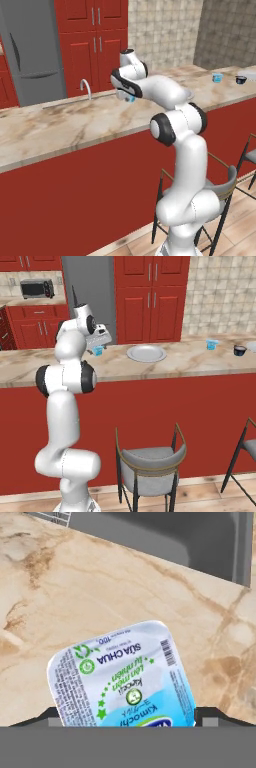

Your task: Place two yogurt containers on each plate.

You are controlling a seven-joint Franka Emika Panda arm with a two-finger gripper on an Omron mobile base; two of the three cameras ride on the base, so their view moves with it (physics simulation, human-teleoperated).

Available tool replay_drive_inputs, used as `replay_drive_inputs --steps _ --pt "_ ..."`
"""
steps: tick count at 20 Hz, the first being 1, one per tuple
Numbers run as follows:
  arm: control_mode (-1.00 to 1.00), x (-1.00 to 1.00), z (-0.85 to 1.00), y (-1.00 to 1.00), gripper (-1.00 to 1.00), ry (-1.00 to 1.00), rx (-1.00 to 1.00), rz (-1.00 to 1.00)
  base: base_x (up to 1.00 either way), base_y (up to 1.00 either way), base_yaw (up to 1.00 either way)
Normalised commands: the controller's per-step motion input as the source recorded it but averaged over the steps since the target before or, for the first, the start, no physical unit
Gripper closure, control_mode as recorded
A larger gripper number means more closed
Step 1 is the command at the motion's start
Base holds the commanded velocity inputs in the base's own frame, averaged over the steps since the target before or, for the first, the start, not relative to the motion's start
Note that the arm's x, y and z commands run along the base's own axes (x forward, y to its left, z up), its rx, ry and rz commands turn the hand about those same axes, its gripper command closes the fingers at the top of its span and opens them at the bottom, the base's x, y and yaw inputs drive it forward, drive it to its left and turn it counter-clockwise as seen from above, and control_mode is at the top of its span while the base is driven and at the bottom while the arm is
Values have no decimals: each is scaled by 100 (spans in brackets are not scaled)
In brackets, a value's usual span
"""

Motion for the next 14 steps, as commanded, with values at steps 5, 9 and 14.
replay_drive_inputs --steps 5,9,14 --pt "-100 0 -37 0 100 0 -4 1 0 0 0" --pt "-100 -32 49 0 100 -8 0 -3 0 0 0" --pt "-100 -76 99 -32 100 -8 0 -21 0 0 0"
